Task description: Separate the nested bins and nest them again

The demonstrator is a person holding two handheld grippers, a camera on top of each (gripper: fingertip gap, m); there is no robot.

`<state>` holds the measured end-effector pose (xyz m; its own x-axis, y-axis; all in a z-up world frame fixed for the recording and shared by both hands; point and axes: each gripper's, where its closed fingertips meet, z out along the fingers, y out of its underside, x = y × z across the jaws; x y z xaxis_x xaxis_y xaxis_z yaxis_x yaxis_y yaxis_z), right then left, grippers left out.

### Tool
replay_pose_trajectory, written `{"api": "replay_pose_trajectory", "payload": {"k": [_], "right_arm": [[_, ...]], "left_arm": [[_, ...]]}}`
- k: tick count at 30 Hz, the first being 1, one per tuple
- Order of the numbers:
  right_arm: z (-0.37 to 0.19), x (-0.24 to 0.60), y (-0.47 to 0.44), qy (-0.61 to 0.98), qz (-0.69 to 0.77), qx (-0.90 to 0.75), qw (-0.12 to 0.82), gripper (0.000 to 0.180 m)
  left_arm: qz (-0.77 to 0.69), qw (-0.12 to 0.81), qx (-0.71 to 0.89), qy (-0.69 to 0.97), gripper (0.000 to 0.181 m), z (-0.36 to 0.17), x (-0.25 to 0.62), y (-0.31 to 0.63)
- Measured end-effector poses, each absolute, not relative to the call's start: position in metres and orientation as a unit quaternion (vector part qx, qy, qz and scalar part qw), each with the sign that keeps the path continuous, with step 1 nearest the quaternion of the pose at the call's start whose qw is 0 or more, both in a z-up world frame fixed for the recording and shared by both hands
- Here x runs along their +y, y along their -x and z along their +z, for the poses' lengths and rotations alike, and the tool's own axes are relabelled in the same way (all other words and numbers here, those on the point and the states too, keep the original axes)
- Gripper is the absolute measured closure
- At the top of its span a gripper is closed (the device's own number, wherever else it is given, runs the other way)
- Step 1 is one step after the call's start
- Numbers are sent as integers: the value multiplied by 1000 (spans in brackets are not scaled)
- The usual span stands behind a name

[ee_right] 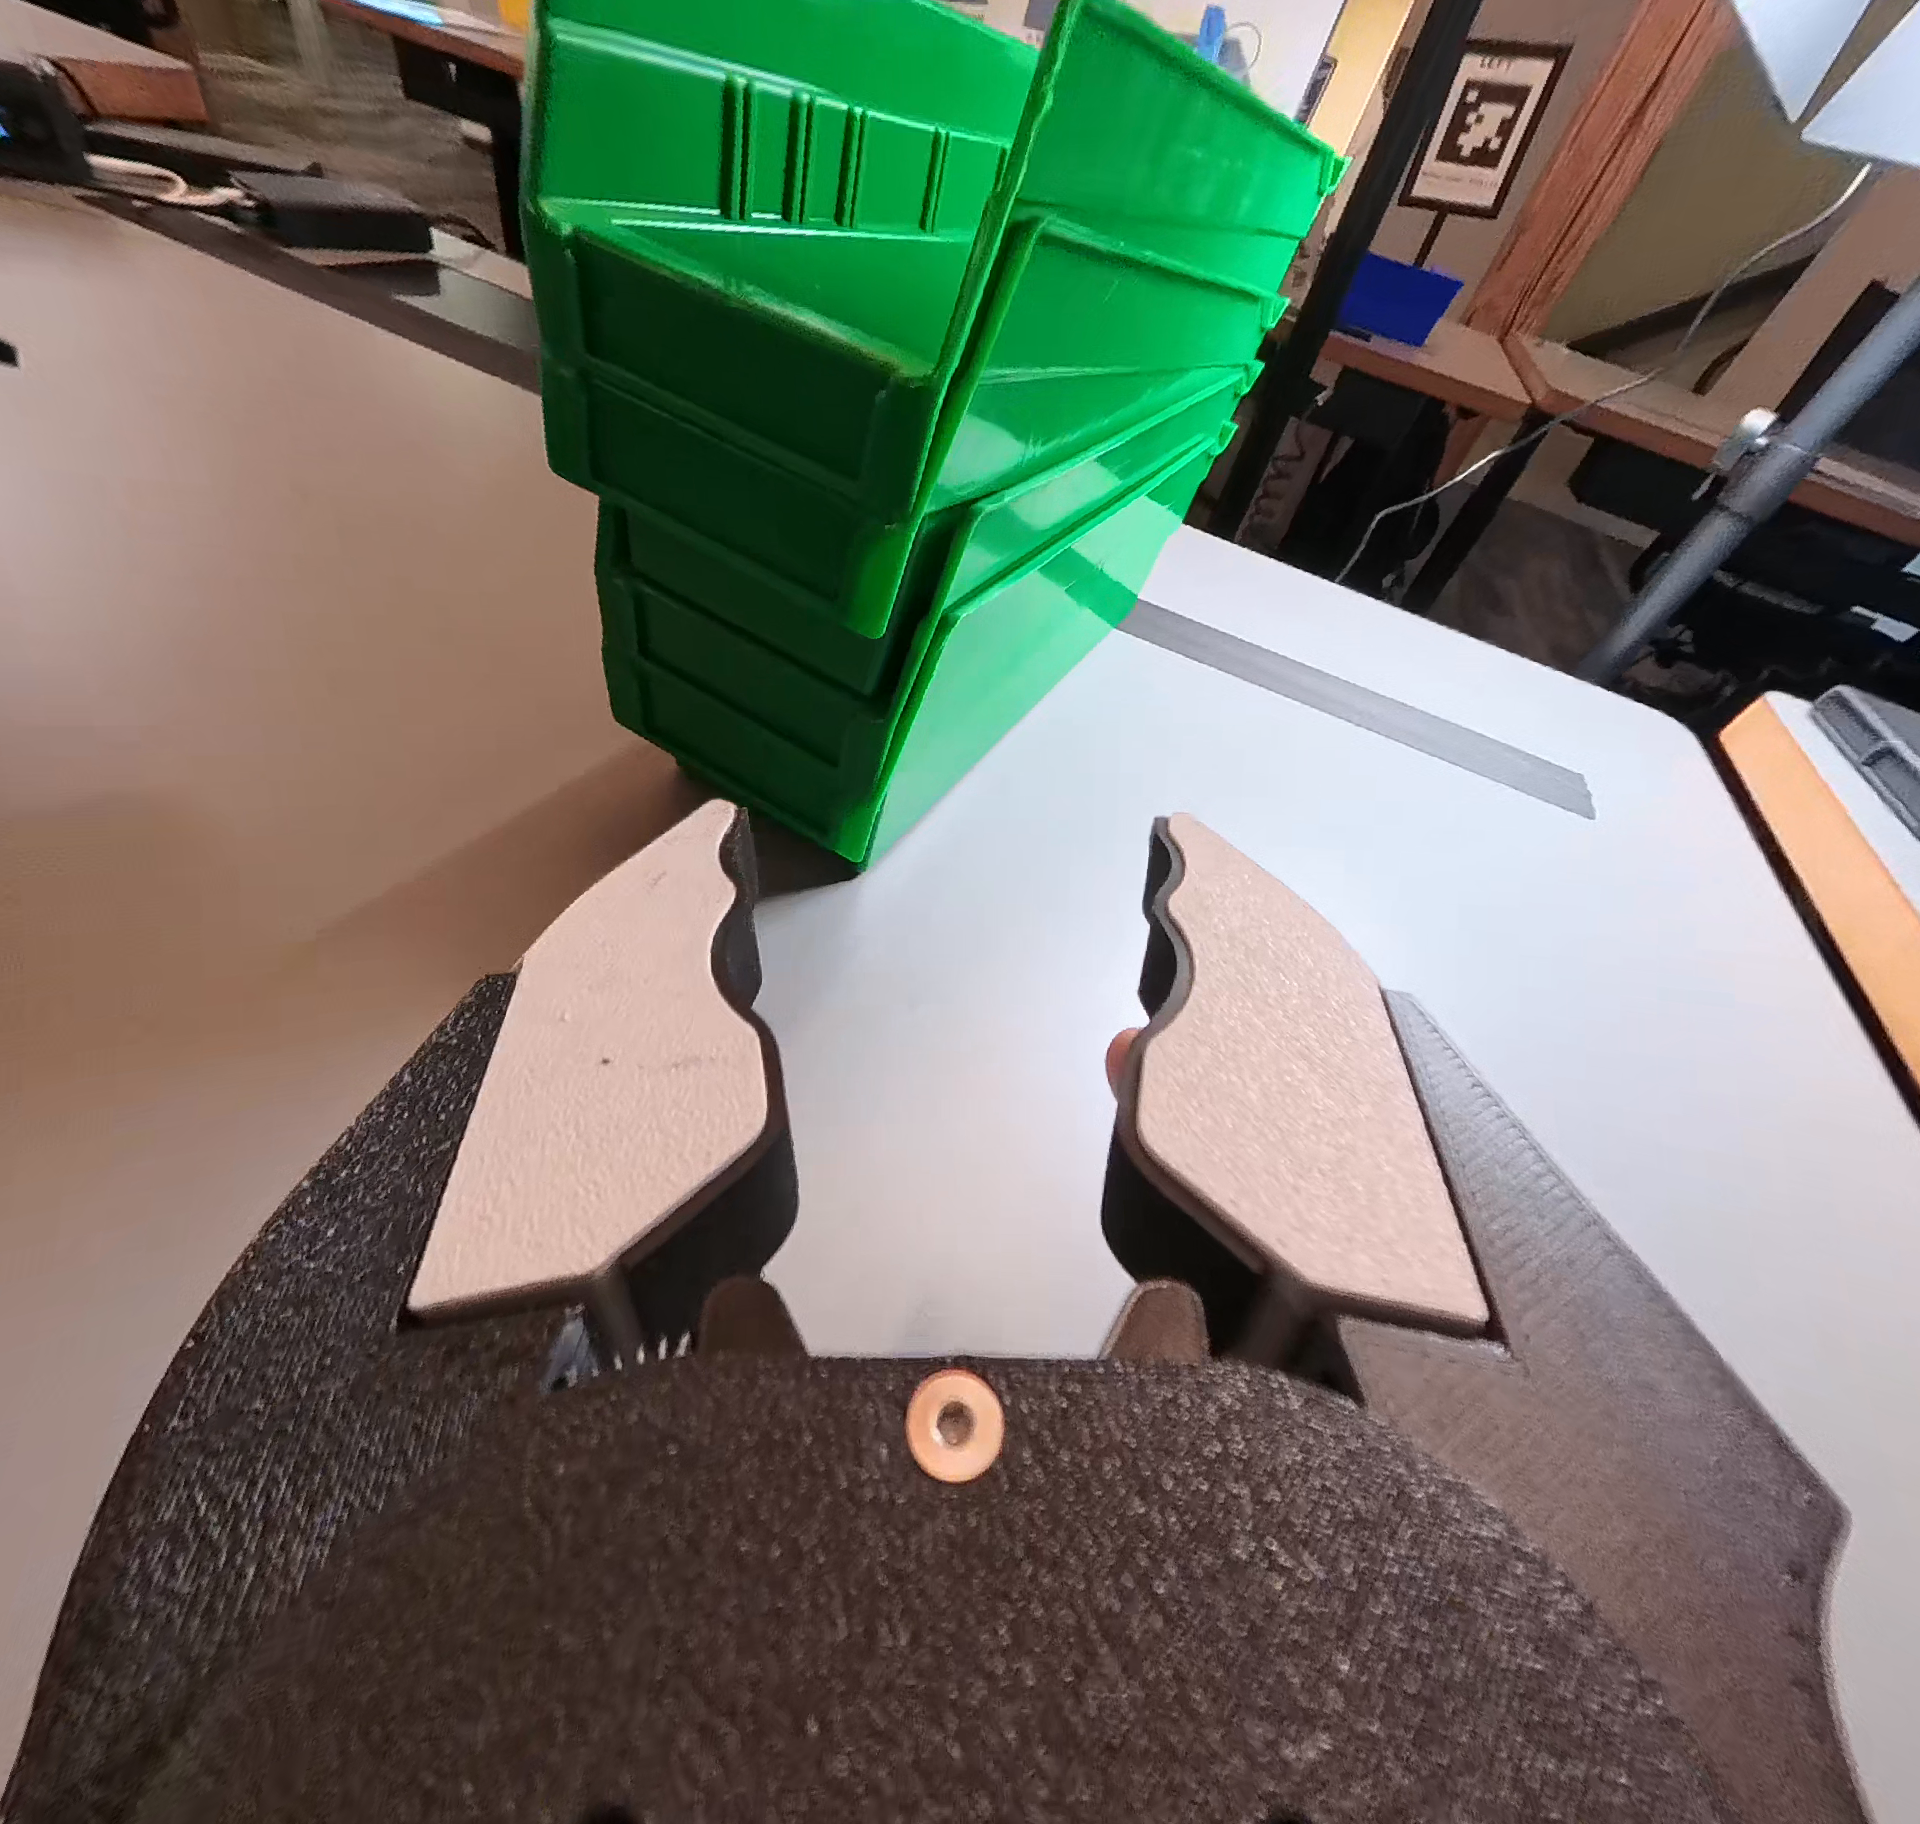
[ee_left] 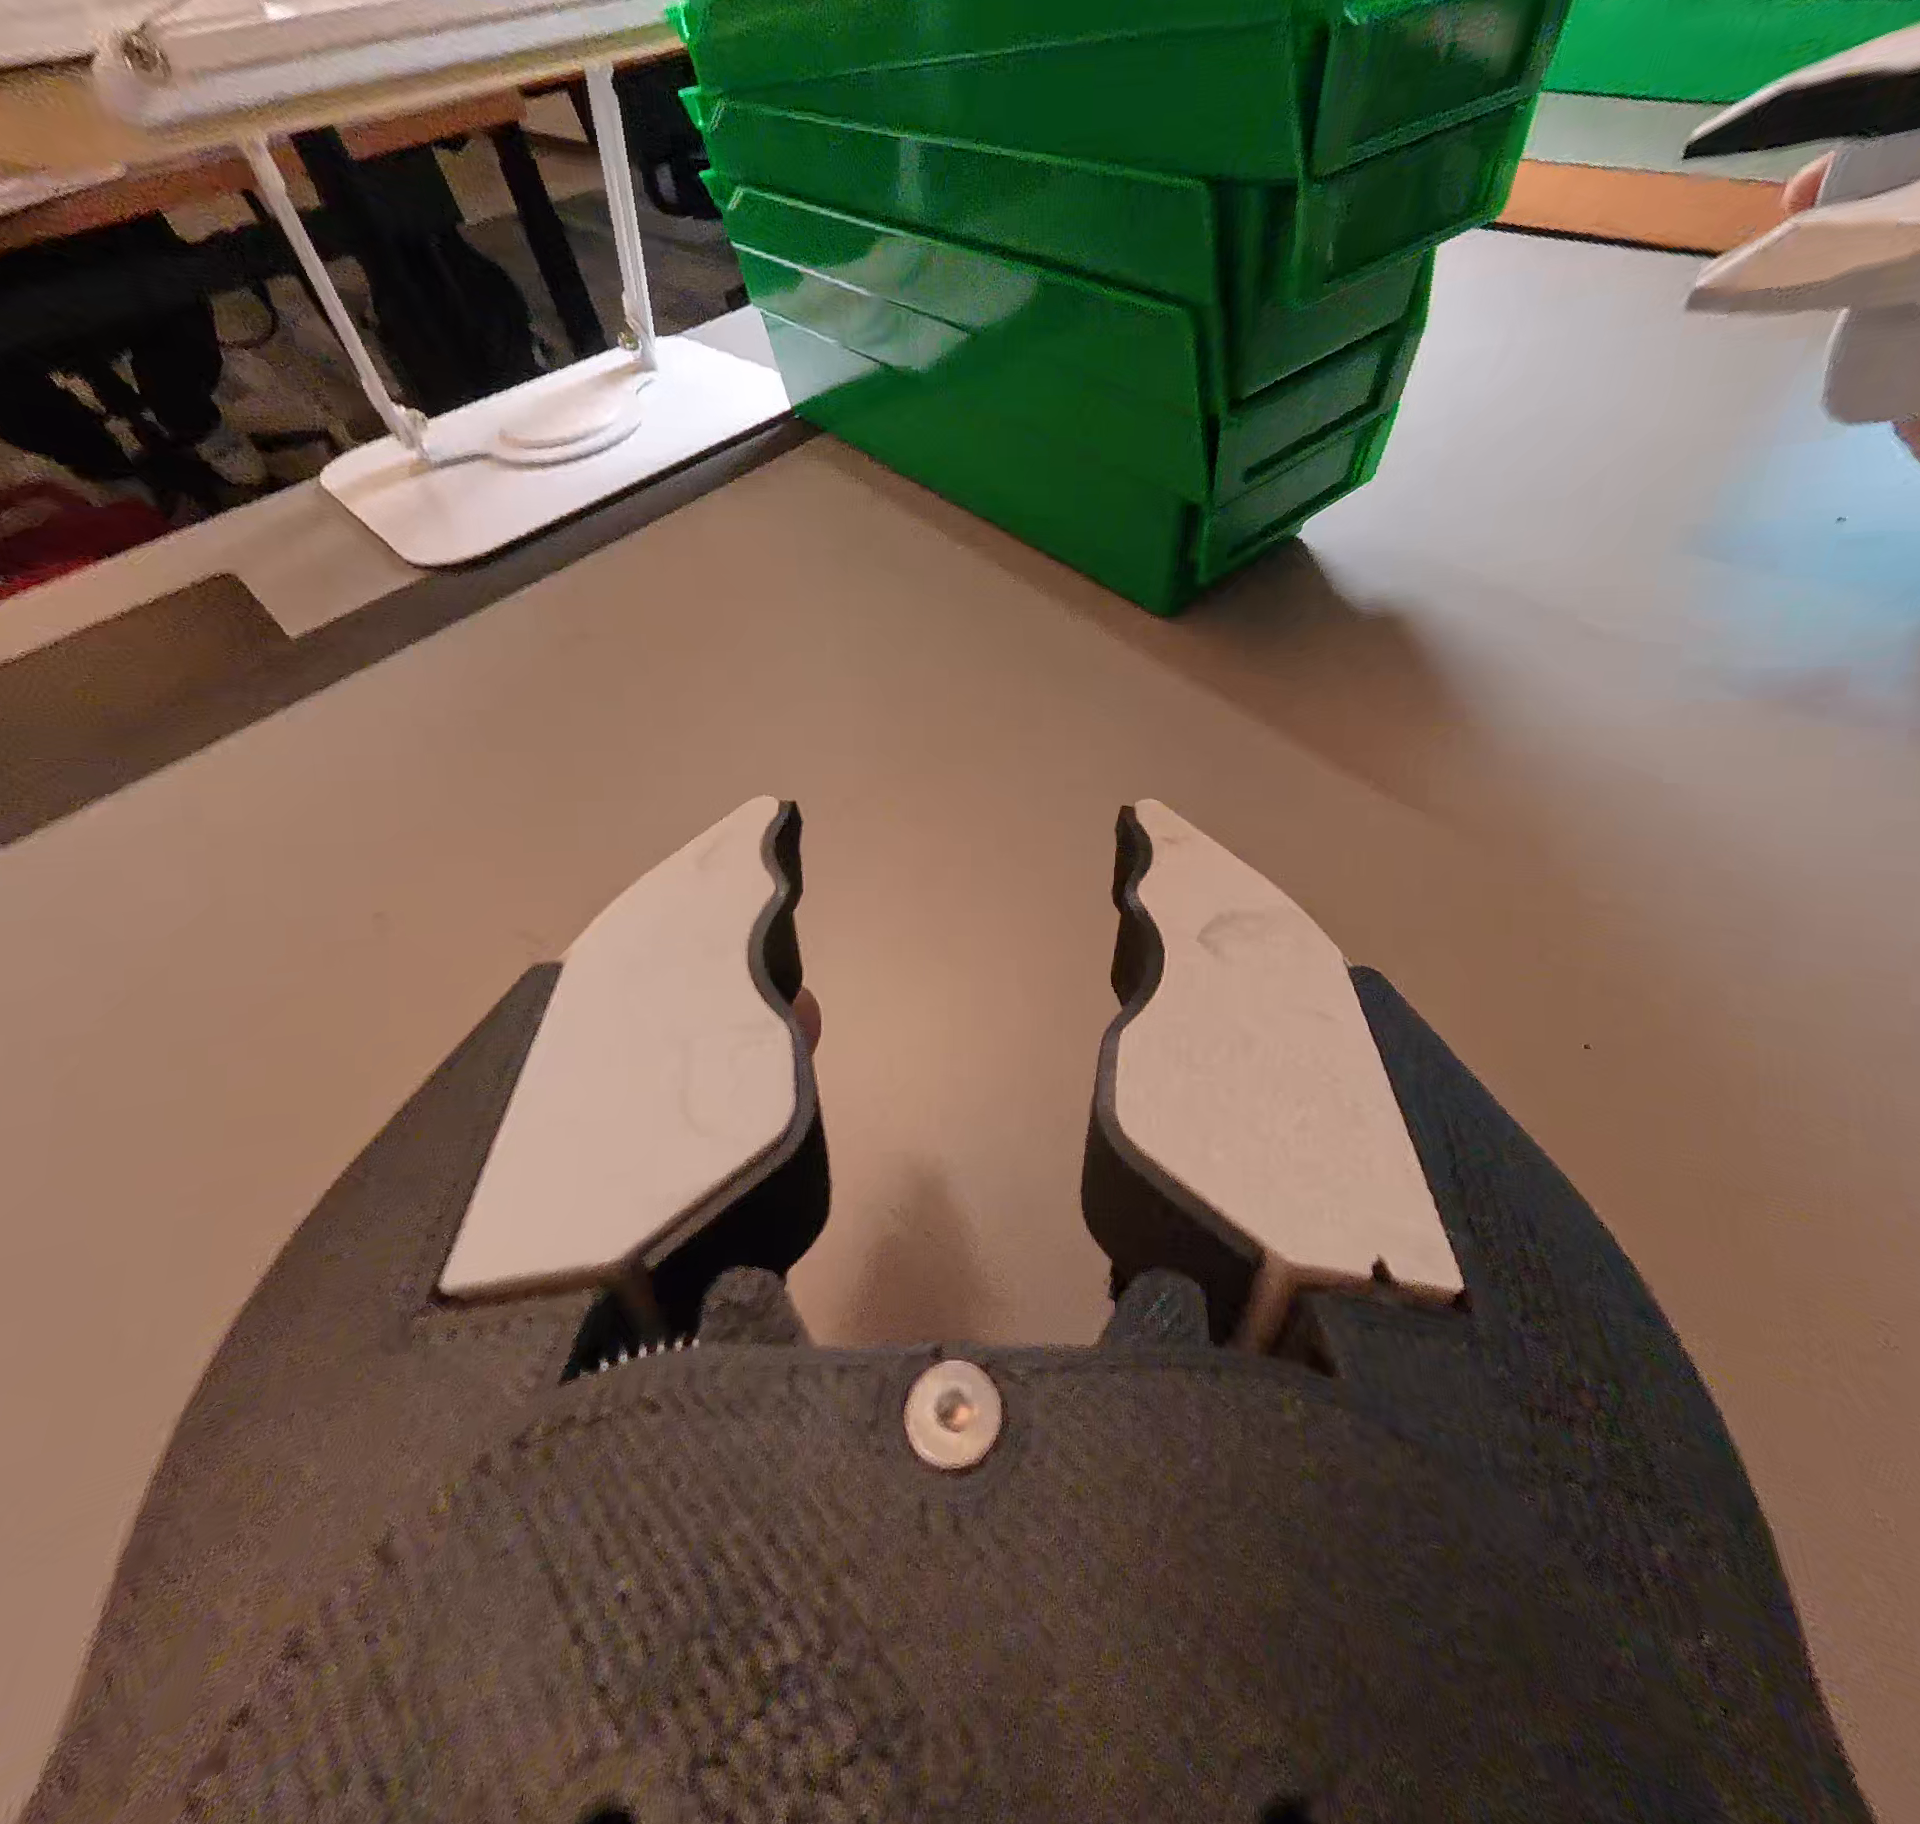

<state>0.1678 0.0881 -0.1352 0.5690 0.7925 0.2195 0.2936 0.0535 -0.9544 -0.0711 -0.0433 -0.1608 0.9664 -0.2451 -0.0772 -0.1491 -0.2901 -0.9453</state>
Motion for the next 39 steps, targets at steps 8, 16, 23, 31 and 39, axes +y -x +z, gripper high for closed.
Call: {"api": "replay_pose_trajectory", "payload": {"k": [8,16,23,31,39], "right_arm": [[-154,81,-157,648,234,-448,570,107],[-172,81,-137,644,221,-487,547,107],[-175,106,-111,647,219,-488,543,107],[-185,129,-80,654,261,-512,492,96],[-189,121,-74,624,259,-556,484,111]], "left_arm": [[-39,603,133,785,122,-155,-42,68],[-35,608,154,778,122,-153,-48,61],[-24,596,189,780,123,-163,-50,50],[-14,586,207,783,123,-171,-50,44],[-14,585,210,783,125,-172,-50,43]]}}
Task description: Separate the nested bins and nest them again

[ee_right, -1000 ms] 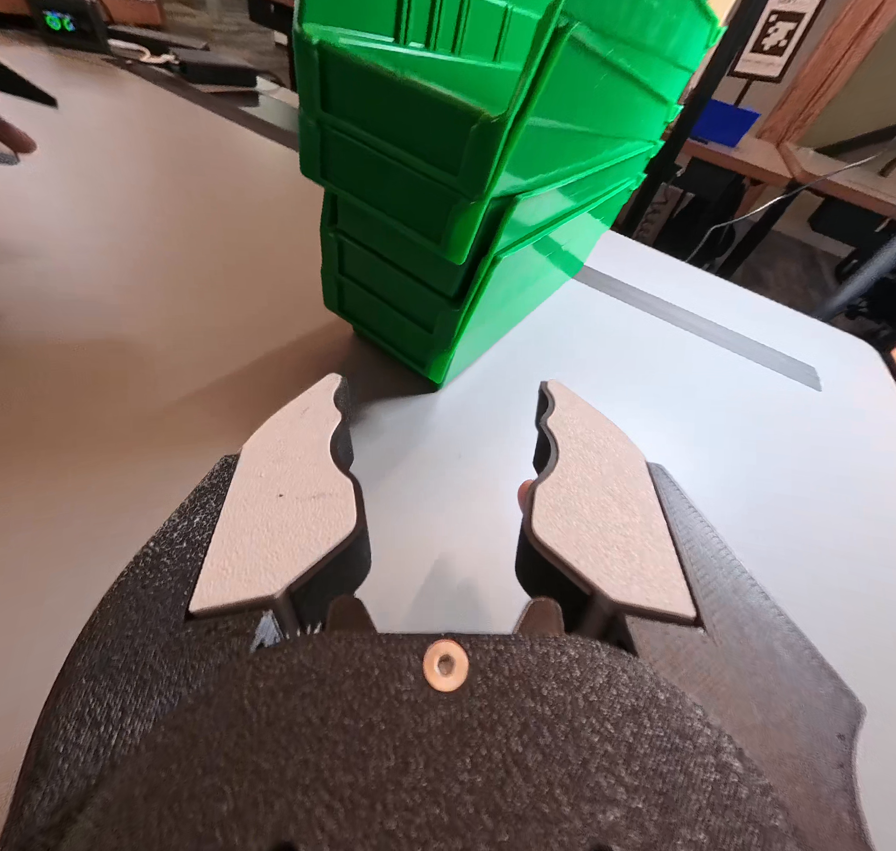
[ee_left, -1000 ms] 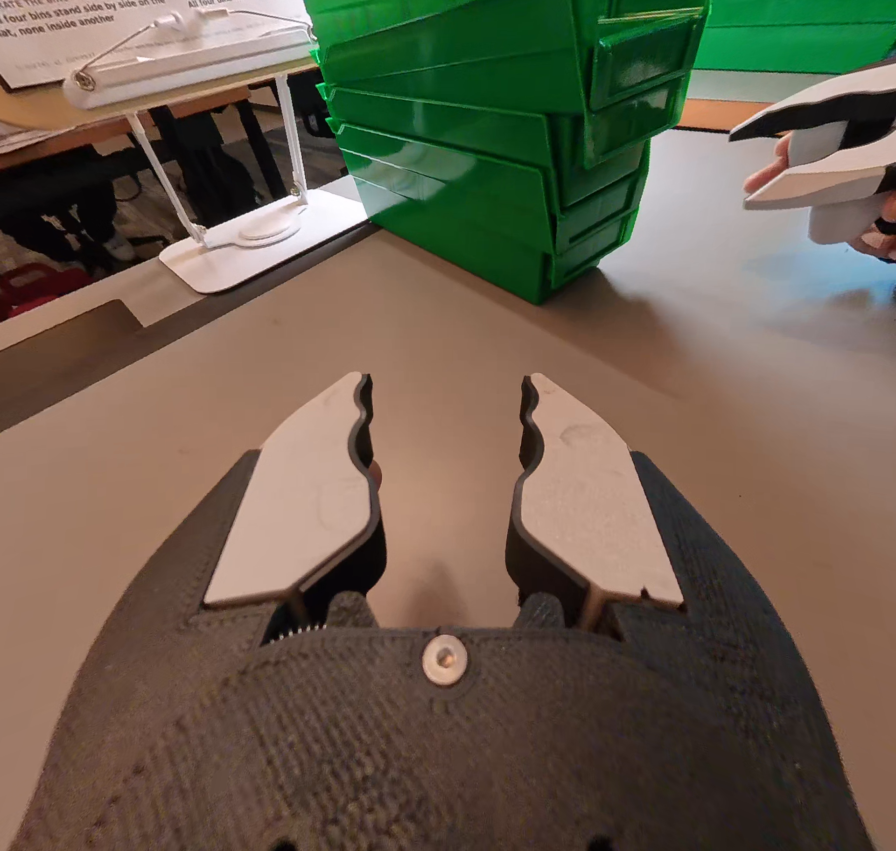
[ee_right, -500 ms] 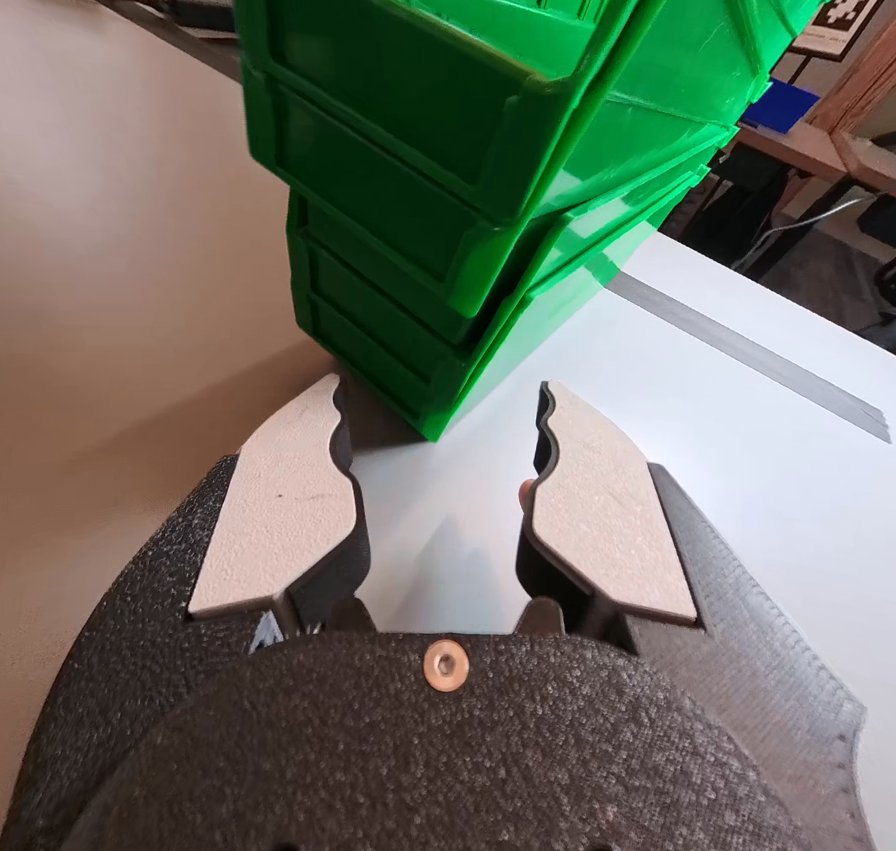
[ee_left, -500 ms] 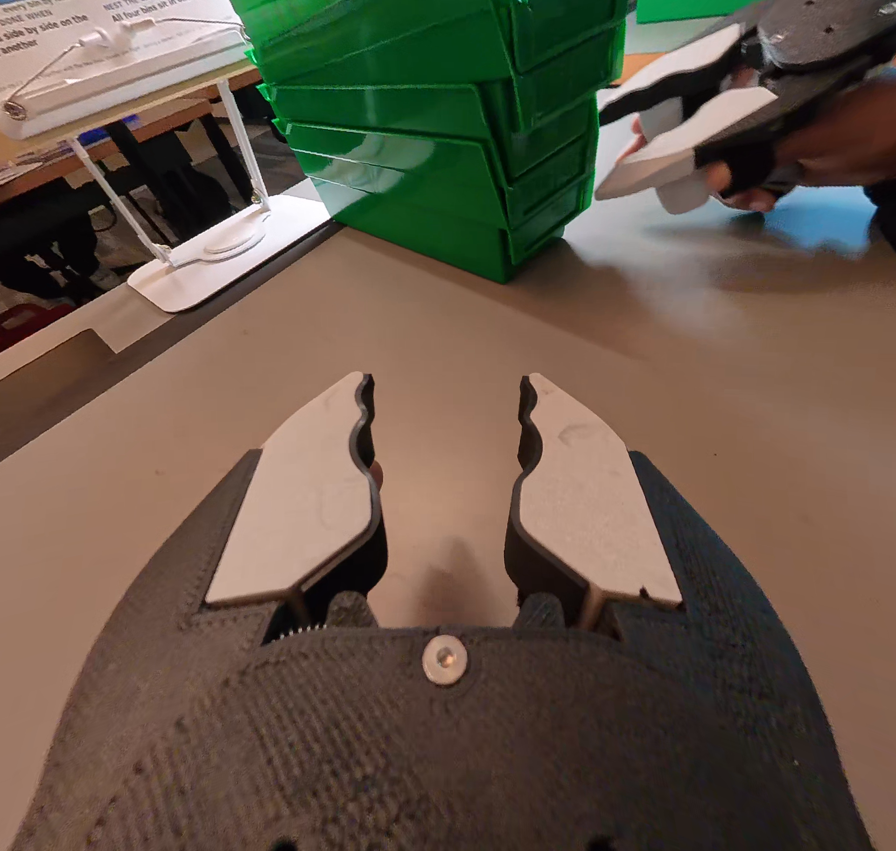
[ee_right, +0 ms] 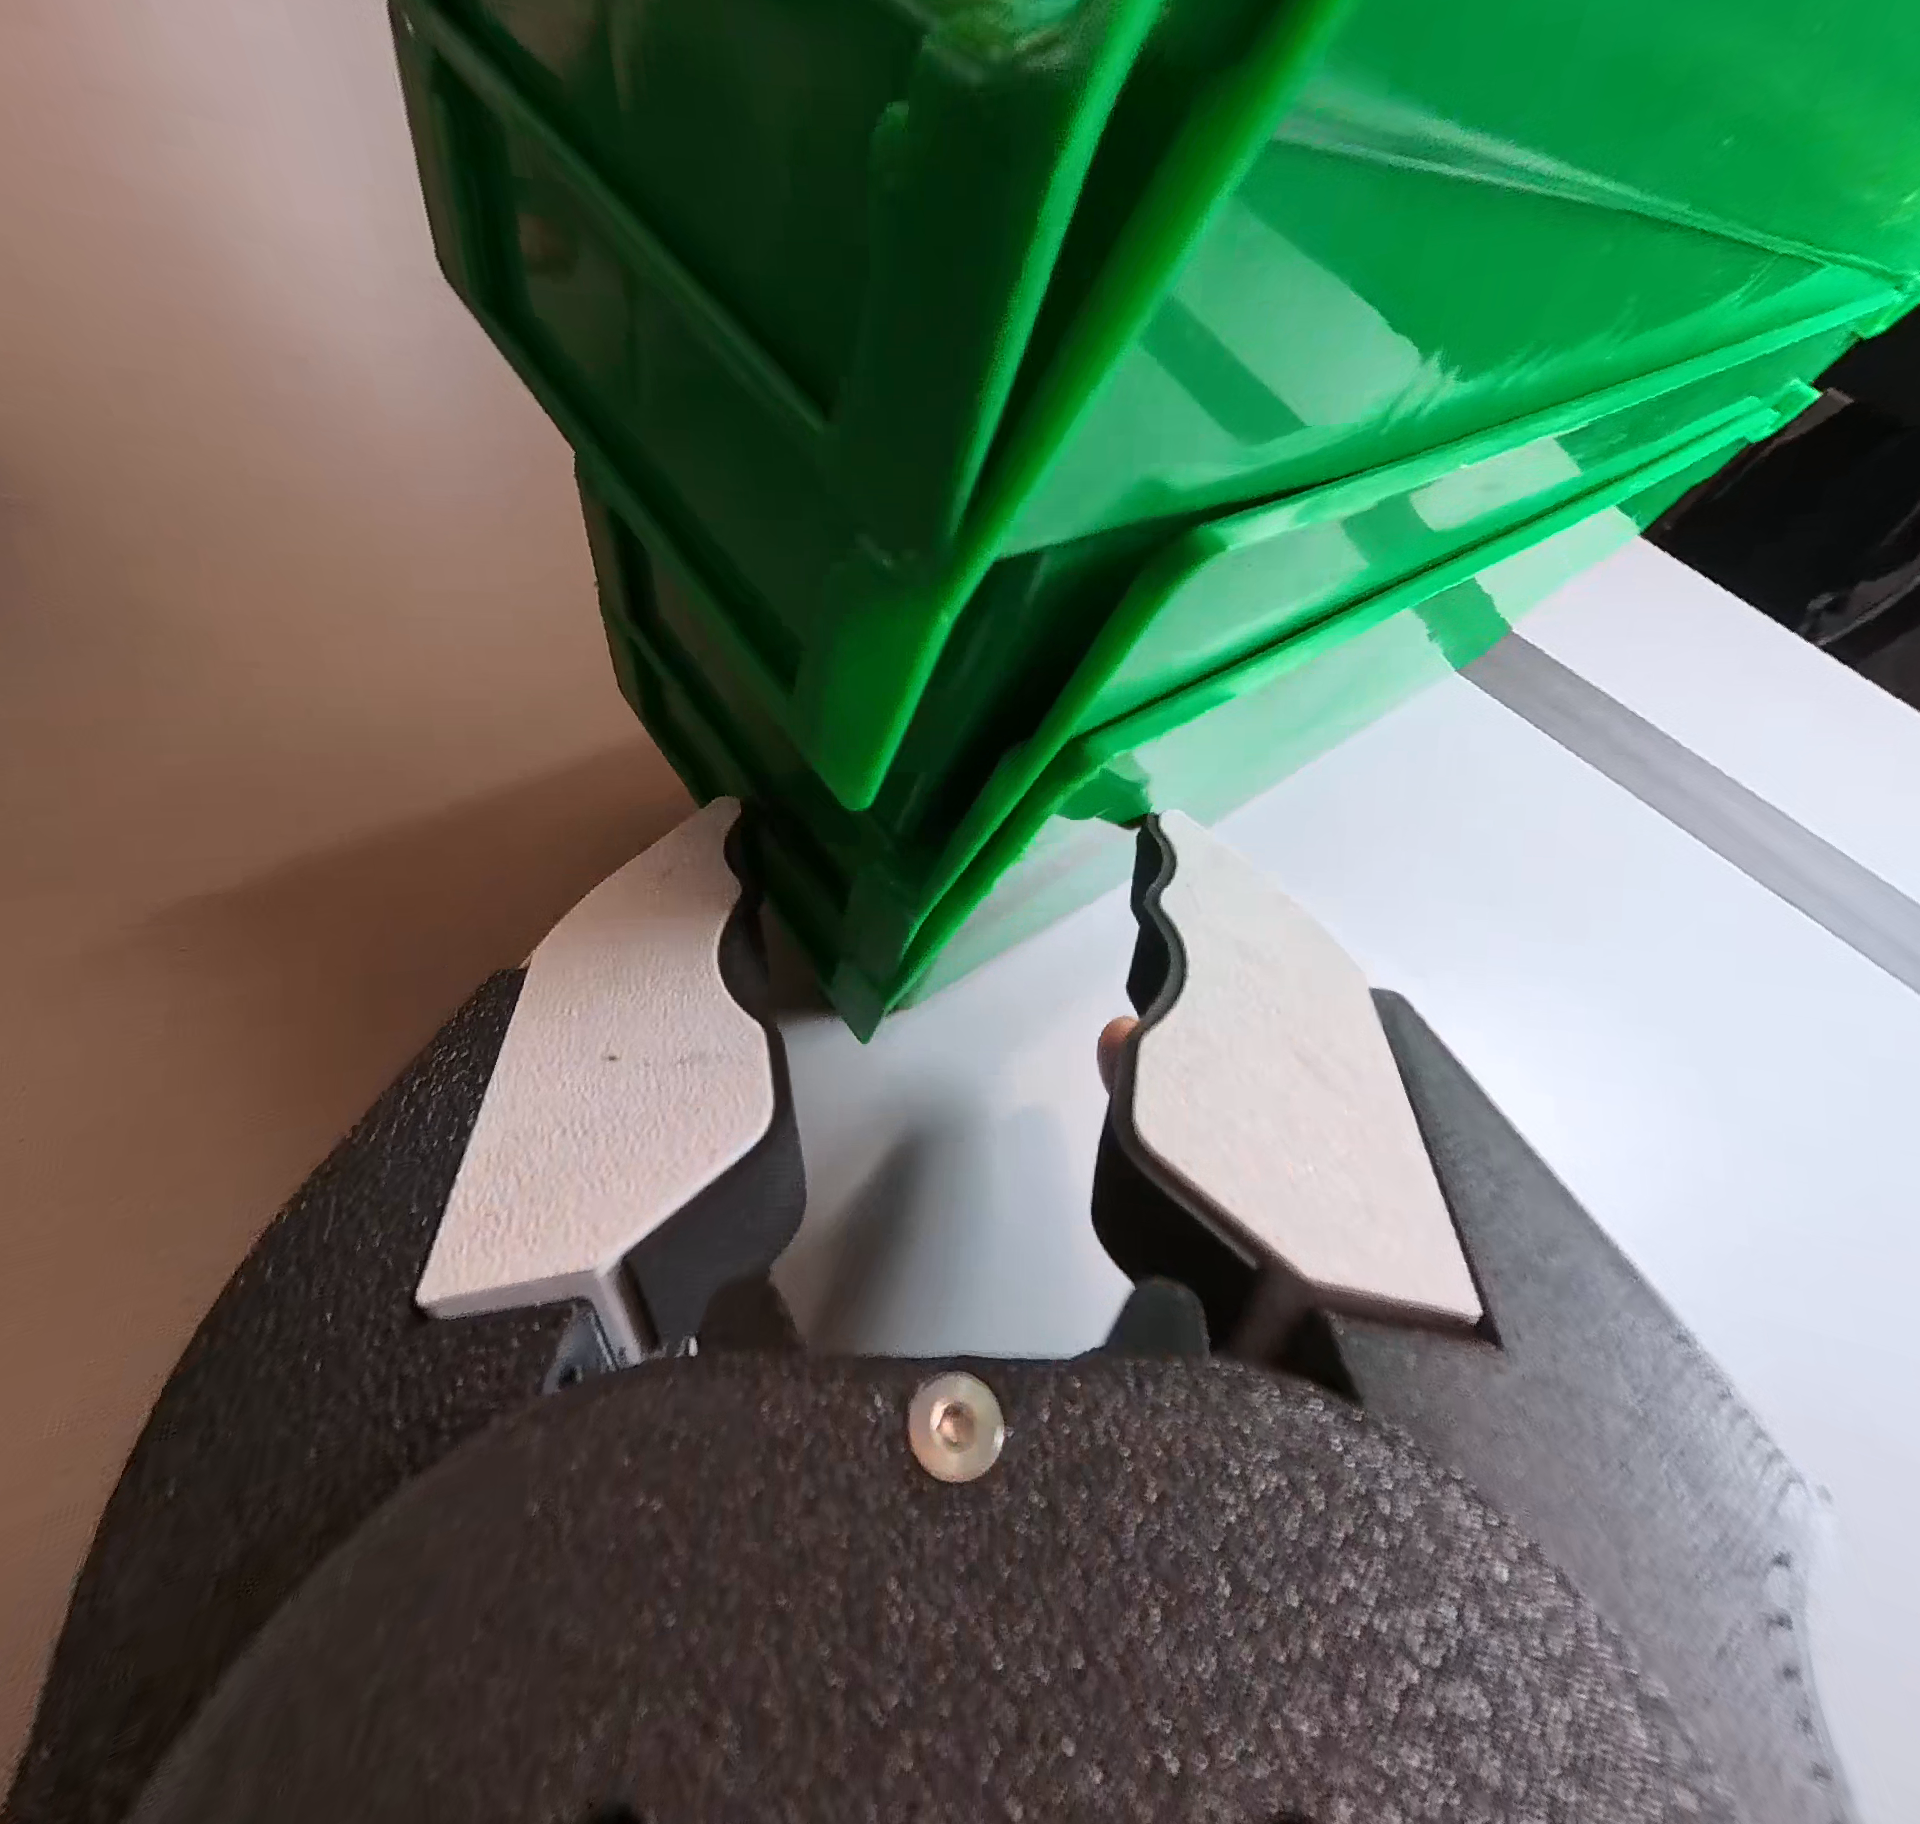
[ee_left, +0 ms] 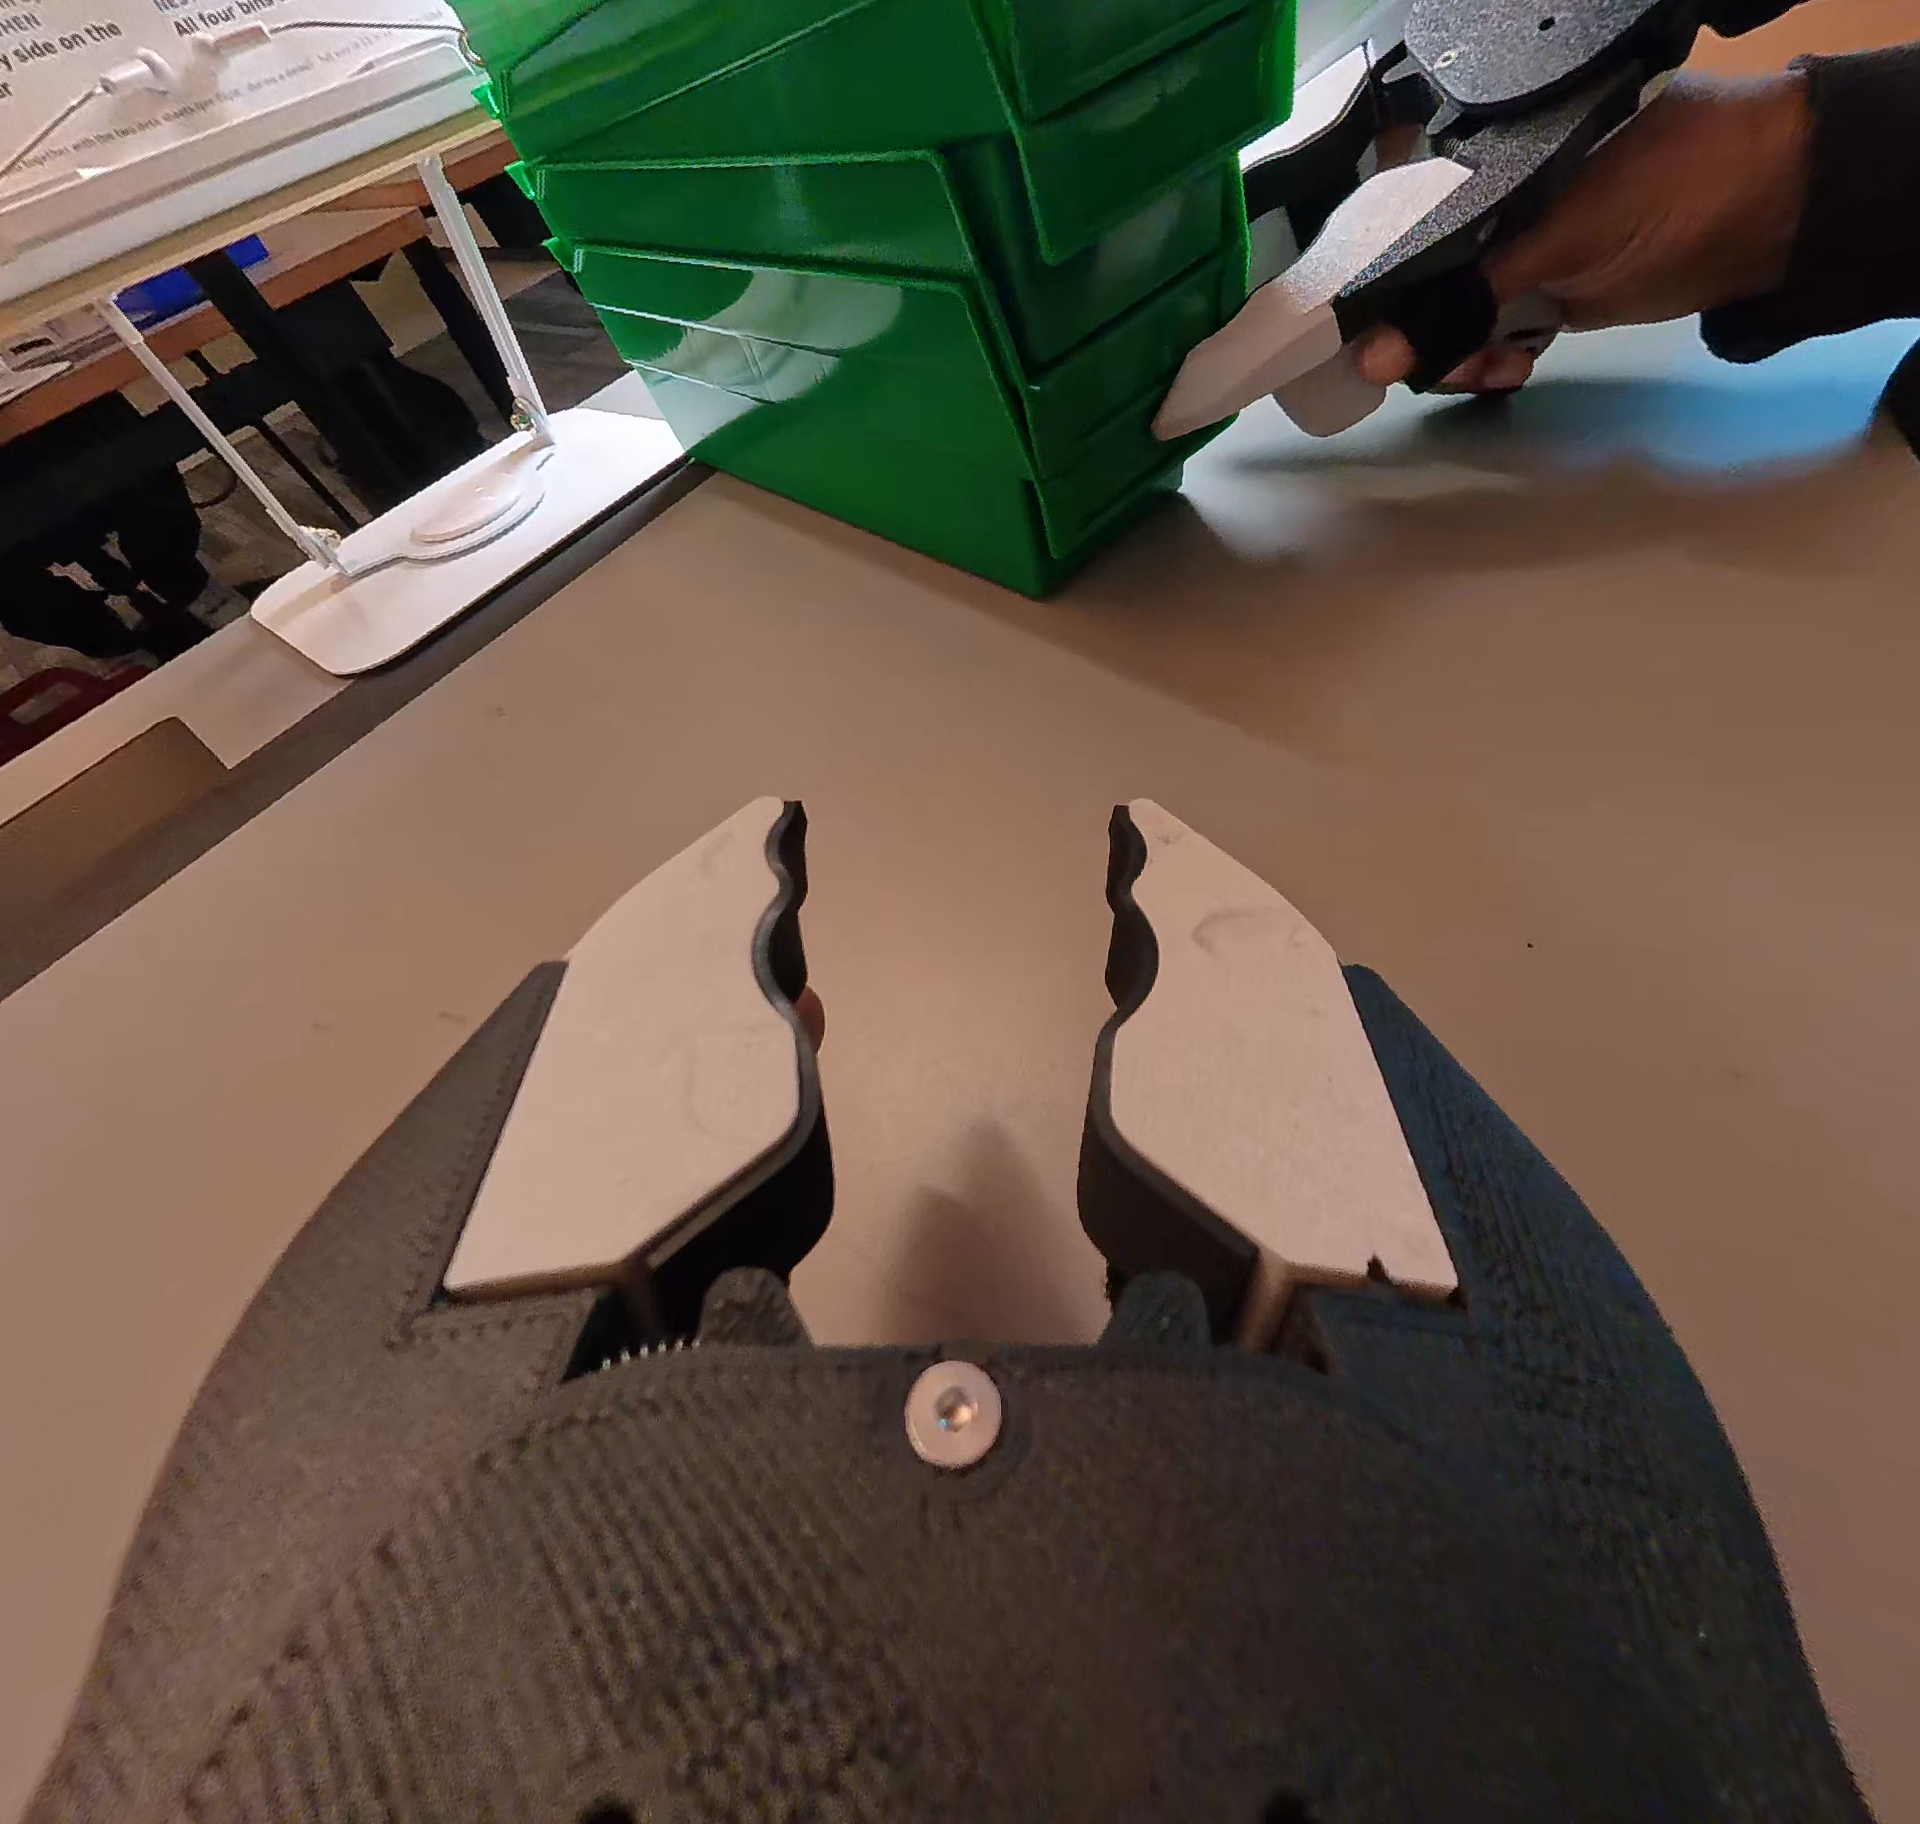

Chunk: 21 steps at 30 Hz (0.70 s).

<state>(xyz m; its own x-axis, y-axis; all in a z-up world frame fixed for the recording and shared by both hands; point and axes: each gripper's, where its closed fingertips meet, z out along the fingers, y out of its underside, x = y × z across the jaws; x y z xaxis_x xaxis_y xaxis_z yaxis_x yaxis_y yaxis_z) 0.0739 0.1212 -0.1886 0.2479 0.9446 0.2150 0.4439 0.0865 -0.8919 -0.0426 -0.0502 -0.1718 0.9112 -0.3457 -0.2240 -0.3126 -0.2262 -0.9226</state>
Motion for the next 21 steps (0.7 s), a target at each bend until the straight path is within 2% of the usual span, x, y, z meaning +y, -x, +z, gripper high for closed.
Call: {"api": "replay_pose_trajectory", "payload": {"k": [8,9,12,14,19,21], "right_arm": [[-188,108,-74,607,263,-572,485,129],[-188,108,-74,611,266,-568,483,128],[-187,113,-71,628,276,-550,477,104],[-187,115,-69,635,278,-543,474,97],[-188,114,-67,630,274,-550,474,94],[-188,116,-63,629,279,-552,472,97]], "left_arm": [[-5,591,213,778,126,-169,-47,43],[-2,596,213,774,126,-167,-42,42],[-2,599,226,768,125,-164,-10,34],[-10,581,244,777,122,-171,19,24],[-38,543,312,779,106,-183,80,-13],[-38,542,315,778,107,-183,94,-19]]}}
